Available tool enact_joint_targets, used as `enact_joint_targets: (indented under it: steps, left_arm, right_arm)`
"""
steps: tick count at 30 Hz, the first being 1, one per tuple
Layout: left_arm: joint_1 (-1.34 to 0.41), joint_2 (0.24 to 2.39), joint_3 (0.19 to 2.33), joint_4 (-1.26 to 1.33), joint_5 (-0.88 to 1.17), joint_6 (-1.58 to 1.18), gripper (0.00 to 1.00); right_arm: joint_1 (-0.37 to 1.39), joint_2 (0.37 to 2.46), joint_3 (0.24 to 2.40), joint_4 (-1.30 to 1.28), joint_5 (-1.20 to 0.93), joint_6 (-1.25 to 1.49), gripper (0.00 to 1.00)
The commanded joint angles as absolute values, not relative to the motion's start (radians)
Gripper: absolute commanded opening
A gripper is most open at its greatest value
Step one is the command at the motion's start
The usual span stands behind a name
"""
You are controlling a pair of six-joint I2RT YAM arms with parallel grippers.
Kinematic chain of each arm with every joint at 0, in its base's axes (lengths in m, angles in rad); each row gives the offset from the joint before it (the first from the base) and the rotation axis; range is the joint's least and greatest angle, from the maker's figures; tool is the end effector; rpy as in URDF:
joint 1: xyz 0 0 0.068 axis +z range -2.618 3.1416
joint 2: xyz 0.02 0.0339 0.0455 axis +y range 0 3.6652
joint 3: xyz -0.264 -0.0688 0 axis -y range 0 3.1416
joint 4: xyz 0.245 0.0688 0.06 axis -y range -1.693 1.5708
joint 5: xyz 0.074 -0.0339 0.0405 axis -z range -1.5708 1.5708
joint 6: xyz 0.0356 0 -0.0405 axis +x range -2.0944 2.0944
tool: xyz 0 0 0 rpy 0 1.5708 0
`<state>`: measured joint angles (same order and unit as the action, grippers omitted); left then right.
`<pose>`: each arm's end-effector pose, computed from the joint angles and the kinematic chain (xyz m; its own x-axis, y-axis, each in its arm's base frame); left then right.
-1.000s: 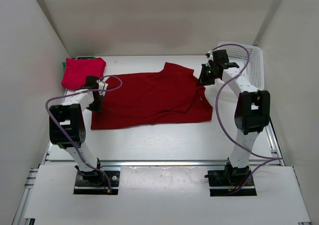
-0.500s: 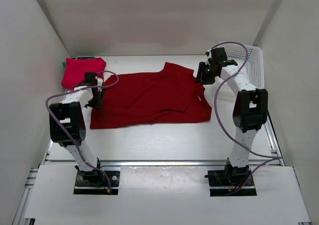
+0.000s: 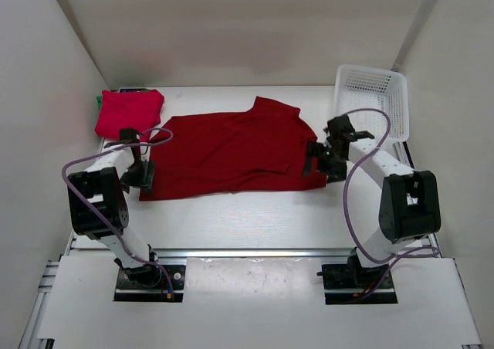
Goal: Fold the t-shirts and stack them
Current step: Fold the flattened tshirt in 1/3 of the way
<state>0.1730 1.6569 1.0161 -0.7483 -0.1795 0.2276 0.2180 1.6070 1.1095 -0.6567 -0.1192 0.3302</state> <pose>0.2892 0.0570 0.1709 -0.9893 0.0525 -0.1364 0.0226 0.9770 0.2118 0.3093 0.0729 0.2131 -0.9295 0.1238 -0.3475 0.0419 0.9713 0.2341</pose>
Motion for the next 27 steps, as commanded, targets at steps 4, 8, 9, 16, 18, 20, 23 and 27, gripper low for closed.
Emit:
enact_joint_targets:
  steps: [4,8,9,16,18,20,23,27]
  left_arm:
    - [0.183,1.701,1.075,-0.749,-0.02,0.166,0.72]
    - [0.186,1.75,1.094,-0.741,0.06,0.135,0.71]
    - [0.189,1.767,1.098,-0.747,0.069,0.129,0.7]
    - [0.184,1.833,1.13,-0.741,0.089,0.126,0.44]
    - [0.179,1.859,1.143,-0.755,0.1,0.121,0.25]
    - [0.183,1.864,1.146,-0.764,0.1,0.127,0.01]
    - [0.202,1.821,1.141,-0.787,0.094,0.162,0.0]
    - [0.232,1.726,1.103,-0.839,0.019,0.26,0.0]
  right_arm:
    - [0.06,1.487,0.894,-0.424,-0.202,0.469,0.93]
    - [0.054,1.523,0.85,-0.381,-0.244,0.46,0.93]
    - [0.06,1.538,0.85,-0.368,-0.25,0.463,0.93]
    - [0.075,1.649,0.879,-0.331,-0.259,0.483,0.69]
    - [0.063,1.67,0.877,-0.328,-0.285,0.497,0.32]
    - [0.048,1.667,0.874,-0.359,-0.275,0.509,0.0]
    - [0.026,1.603,0.844,-0.426,-0.246,0.511,0.0]
    - [-0.035,1.435,0.756,-0.566,-0.241,0.532,0.0]
